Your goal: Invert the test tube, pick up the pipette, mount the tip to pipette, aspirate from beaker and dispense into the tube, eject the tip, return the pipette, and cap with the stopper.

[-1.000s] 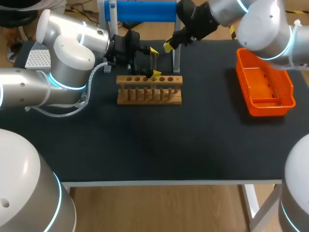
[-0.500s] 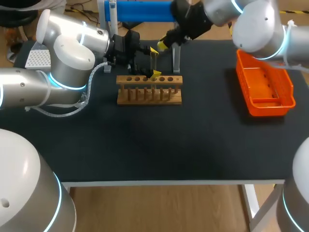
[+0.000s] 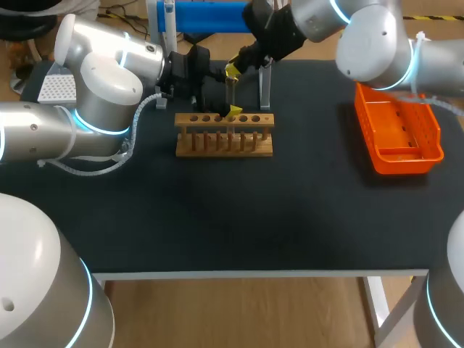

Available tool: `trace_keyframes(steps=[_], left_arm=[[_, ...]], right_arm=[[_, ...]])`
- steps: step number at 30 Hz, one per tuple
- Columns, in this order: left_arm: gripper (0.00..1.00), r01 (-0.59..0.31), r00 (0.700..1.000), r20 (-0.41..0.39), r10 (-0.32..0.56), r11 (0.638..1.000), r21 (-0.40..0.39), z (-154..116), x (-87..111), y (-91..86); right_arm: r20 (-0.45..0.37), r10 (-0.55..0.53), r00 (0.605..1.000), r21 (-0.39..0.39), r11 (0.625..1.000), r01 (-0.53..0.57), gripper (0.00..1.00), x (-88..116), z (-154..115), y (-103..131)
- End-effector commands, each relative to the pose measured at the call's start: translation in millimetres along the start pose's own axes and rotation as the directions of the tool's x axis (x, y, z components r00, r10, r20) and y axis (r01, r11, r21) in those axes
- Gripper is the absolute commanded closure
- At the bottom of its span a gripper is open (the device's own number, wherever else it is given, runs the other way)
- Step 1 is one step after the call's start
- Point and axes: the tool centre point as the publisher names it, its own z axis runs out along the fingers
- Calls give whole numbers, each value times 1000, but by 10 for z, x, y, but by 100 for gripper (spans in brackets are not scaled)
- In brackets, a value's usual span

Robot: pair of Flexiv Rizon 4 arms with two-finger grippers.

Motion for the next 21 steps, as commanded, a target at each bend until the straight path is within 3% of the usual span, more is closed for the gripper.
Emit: trace_keyframes(steps=[1,21], left_arm=[[0,-2,1000,3,2,1000,4,6,7,9],[0,-2,1000,3,2,1000,4,6,7,9]], right_arm=[[-1,3,1000,4,1000,-3,100,-23,30,-6],[5,15,1000,17,1000,-16,100,-41,94,-68]])
